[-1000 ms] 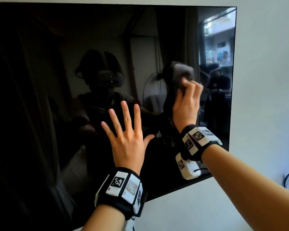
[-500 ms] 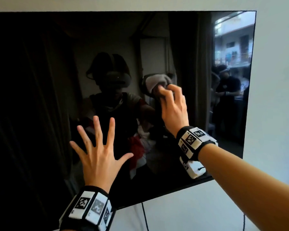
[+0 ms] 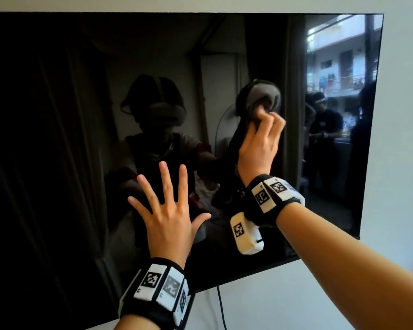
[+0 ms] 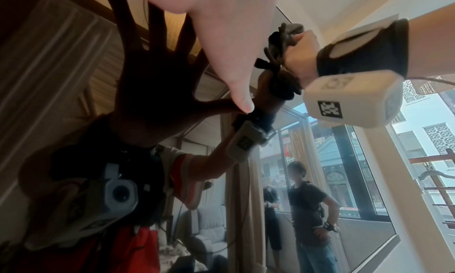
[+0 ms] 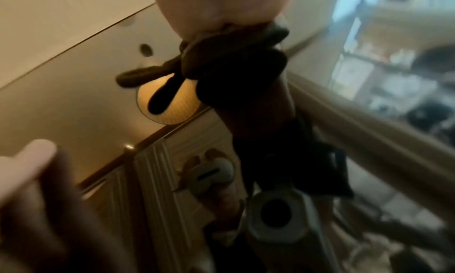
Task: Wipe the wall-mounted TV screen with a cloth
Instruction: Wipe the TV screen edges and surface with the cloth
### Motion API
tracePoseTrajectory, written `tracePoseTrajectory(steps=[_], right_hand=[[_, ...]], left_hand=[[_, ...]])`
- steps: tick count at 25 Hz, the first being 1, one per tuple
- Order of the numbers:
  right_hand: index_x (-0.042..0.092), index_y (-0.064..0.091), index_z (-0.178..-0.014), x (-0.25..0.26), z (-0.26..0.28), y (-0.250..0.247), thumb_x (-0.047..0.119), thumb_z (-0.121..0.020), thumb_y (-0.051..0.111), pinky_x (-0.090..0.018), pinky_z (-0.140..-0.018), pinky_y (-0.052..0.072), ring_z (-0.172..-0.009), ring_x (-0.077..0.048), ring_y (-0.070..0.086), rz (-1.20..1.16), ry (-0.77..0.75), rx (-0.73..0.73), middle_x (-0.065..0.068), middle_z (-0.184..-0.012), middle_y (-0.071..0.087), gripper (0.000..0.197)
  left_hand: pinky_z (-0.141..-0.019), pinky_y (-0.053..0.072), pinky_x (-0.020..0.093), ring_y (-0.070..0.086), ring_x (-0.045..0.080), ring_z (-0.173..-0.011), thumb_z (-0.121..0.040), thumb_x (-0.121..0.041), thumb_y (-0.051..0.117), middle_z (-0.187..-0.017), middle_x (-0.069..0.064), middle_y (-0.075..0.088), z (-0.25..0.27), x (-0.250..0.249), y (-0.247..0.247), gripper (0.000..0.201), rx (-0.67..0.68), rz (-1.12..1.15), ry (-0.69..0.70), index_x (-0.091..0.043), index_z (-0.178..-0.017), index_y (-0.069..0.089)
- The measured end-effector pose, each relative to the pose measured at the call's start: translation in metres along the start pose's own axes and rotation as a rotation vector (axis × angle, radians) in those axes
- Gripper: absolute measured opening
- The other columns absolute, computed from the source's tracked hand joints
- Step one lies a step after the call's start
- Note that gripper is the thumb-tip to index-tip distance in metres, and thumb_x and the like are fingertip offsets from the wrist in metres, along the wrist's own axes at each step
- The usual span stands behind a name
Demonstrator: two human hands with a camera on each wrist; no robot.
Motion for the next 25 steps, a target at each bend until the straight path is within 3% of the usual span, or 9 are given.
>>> tracePoseTrajectory(steps=[3, 6, 7, 10, 11, 14, 18, 22, 25], right_hand=[[0.009, 0.048, -0.118, 0.010, 0.021, 0.006, 0.009, -0.092, 0.049, -0.036, -0.086, 0.047, -0.104, -0.028, 0.050, -0.018, -0.242, 0.198, -0.013, -0.120, 0.040, 0.026], [0.002, 0.052, -0.113, -0.002, -0.003, 0.000, 0.003, -0.090, 0.051, -0.036, -0.087, 0.045, -0.103, -0.024, 0.047, -0.025, 0.018, -0.030, -0.019, -0.114, 0.046, 0.023], [0.001, 0.053, -0.113, 0.001, -0.001, 0.001, 0.000, -0.090, 0.051, -0.037, -0.087, 0.045, -0.102, -0.025, 0.047, -0.021, 0.036, -0.060, -0.020, -0.113, 0.046, 0.024], [0.010, 0.050, -0.117, 0.009, 0.023, 0.005, 0.001, -0.089, 0.055, -0.038, -0.082, 0.044, -0.097, -0.029, 0.050, 0.037, -0.240, 0.178, -0.014, -0.118, 0.043, 0.030], [0.012, 0.050, -0.117, 0.005, 0.020, 0.003, 0.003, -0.089, 0.056, -0.039, -0.080, 0.045, -0.094, -0.029, 0.050, 0.048, -0.254, 0.195, -0.013, -0.119, 0.044, 0.030], [0.008, 0.050, -0.114, 0.000, 0.006, 0.000, 0.002, -0.089, 0.053, -0.044, -0.082, 0.046, -0.098, -0.021, 0.045, 0.011, 0.011, 0.003, -0.018, -0.116, 0.048, 0.026], [0.014, 0.049, -0.116, 0.023, 0.036, 0.007, 0.001, -0.086, 0.058, -0.038, -0.079, 0.042, -0.094, -0.024, 0.046, 0.023, -0.336, 0.238, -0.010, -0.118, 0.043, 0.034], [0.012, 0.048, -0.116, 0.036, 0.030, 0.015, 0.003, -0.090, 0.055, -0.042, -0.079, 0.046, -0.096, -0.022, 0.045, 0.015, 0.014, 0.044, -0.016, -0.118, 0.048, 0.028], [0.011, 0.051, -0.116, 0.076, 0.060, 0.033, 0.002, -0.087, 0.057, -0.041, -0.075, 0.043, -0.088, -0.029, 0.050, 0.021, -0.331, 0.240, -0.016, -0.116, 0.050, 0.031]], left_hand=[[-0.099, 0.025, 0.078, 0.007, 0.057, -0.142, -0.071, -0.077, 0.059, -0.163, 0.020, 0.004, -0.001, 0.002, 0.002, 0.116, -0.011, 0.010, 0.002, -0.016, -0.158, 0.013], [-0.101, 0.026, 0.077, 0.007, 0.056, -0.143, -0.072, -0.077, 0.058, -0.163, 0.019, 0.004, 0.000, 0.003, 0.003, 0.114, -0.016, 0.007, 0.005, -0.017, -0.158, 0.013], [-0.101, 0.026, 0.077, 0.007, 0.055, -0.143, -0.072, -0.077, 0.059, -0.163, 0.018, 0.004, 0.000, 0.003, 0.004, 0.114, -0.020, 0.011, 0.003, -0.017, -0.158, 0.013], [-0.100, 0.028, 0.077, 0.010, 0.055, -0.143, -0.070, -0.075, 0.064, -0.163, 0.017, 0.006, 0.001, 0.005, 0.005, 0.115, -0.031, 0.016, -0.007, -0.018, -0.157, 0.015], [-0.101, 0.027, 0.077, 0.011, 0.054, -0.143, -0.069, -0.075, 0.065, -0.163, 0.016, 0.006, 0.001, 0.005, 0.005, 0.116, -0.033, 0.012, -0.010, -0.019, -0.157, 0.016], [-0.104, 0.025, 0.075, 0.009, 0.051, -0.145, -0.071, -0.074, 0.066, -0.164, 0.014, 0.006, 0.001, 0.005, 0.002, 0.113, -0.032, 0.028, -0.006, -0.021, -0.157, 0.015], [-0.108, 0.018, 0.074, 0.008, 0.053, -0.144, -0.069, -0.072, 0.066, -0.163, 0.017, 0.011, 0.011, 0.028, -0.006, 0.112, -0.063, 0.058, -0.047, -0.020, -0.157, 0.020], [-0.101, 0.014, 0.081, 0.005, 0.059, -0.141, -0.067, -0.075, 0.060, -0.162, 0.022, 0.009, 0.021, 0.085, -0.015, 0.112, -0.082, 0.073, -0.142, -0.018, -0.156, 0.022], [-0.102, 0.017, 0.080, 0.007, 0.059, -0.141, -0.069, -0.076, 0.056, -0.161, 0.024, 0.008, 0.021, 0.125, -0.018, 0.113, -0.056, 0.049, -0.143, -0.016, -0.157, 0.019]])
Point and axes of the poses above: each hand's wrist, its own z-axis away from the middle knuckle, its own y-axis out of the palm, x = y × z, the point moved 2 cm from there along -z, towards the middle knuckle
